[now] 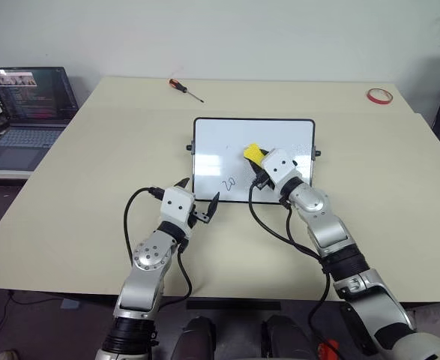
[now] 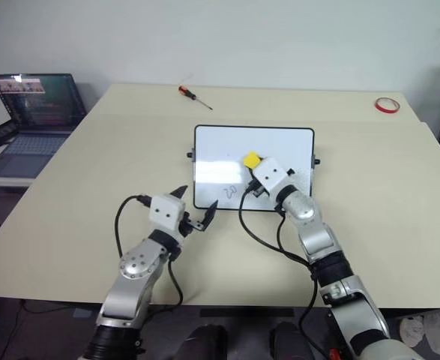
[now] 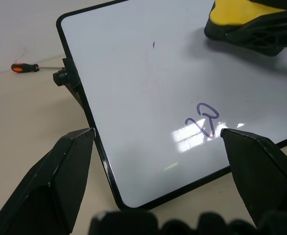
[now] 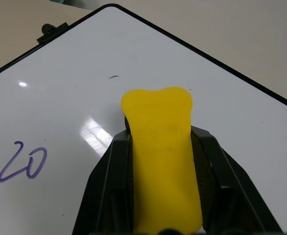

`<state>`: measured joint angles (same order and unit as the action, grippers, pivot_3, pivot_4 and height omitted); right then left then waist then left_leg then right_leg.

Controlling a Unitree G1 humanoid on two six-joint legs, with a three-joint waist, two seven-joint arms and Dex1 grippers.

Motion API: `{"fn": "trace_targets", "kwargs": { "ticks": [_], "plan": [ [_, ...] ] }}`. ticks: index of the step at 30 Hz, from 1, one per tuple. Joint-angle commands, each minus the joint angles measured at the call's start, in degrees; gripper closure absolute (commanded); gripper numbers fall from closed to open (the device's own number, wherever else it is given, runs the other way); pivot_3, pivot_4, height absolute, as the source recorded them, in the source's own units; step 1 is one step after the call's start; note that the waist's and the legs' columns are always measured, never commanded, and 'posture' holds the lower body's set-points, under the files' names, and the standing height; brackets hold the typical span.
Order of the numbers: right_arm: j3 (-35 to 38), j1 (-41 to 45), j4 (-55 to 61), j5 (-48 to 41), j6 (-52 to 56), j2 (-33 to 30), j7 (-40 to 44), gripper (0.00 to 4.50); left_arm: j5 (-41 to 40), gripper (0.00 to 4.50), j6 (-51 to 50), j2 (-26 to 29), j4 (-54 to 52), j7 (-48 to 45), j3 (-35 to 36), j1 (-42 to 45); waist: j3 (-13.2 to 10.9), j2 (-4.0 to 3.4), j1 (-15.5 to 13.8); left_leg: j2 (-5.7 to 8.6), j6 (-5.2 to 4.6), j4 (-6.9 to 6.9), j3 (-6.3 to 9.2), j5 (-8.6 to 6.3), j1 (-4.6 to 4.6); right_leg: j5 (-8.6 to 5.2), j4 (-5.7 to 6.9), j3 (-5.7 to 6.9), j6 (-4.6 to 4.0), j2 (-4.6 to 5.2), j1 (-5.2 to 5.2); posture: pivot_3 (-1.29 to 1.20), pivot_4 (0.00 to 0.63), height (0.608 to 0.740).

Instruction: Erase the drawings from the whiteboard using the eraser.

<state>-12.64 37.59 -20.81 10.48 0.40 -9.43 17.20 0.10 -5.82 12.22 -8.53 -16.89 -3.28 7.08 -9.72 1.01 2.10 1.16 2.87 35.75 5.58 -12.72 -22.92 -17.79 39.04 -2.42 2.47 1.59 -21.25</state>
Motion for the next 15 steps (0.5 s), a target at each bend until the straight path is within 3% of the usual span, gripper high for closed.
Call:
{"fn": "trace_targets", "kwargs": {
  "ticks": [1, 10, 15],
  "plan": [
    [-1.0, 5.0, -3.5, 1.5, -0.6, 2.1, -1.3, 3.28, -0.3, 0.0, 0.2, 0.0, -2.4, 0.1, -0.1, 0.5, 0.0, 0.0, 0.0, 0.0, 0.0, 0.0, 0.01, 0.0, 0.0, 0.0, 0.0, 0.01, 0.0, 0.0, 0.0, 0.0, 0.15, 0.74],
    [-2.6, 16.2, -20.0, 4.5, -1.9, 6.5, -3.7, 3.28, 0.2, 0.0, -0.2, -0.6, -4.1, 1.5, -0.1, -1.0, 0.0, -0.01, -0.2, 0.0, 0.0, -0.01, 0.01, 0.0, -0.01, 0.0, -0.02, 0.01, 0.0, 0.01, -0.03, 0.0, 0.15, 0.74],
    [-3.3, 17.3, -22.8, 5.4, -0.4, 5.7, -2.7, 3.28, 0.5, 0.0, -0.7, -0.9, -5.4, 2.3, -0.4, -2.0, 0.0, -0.01, -0.2, 0.0, 0.0, -0.01, 0.04, 0.0, 0.02, 0.0, 0.03, 0.02, -0.01, 0.01, 0.0, 0.0, 0.15, 0.74]
  ]
}}
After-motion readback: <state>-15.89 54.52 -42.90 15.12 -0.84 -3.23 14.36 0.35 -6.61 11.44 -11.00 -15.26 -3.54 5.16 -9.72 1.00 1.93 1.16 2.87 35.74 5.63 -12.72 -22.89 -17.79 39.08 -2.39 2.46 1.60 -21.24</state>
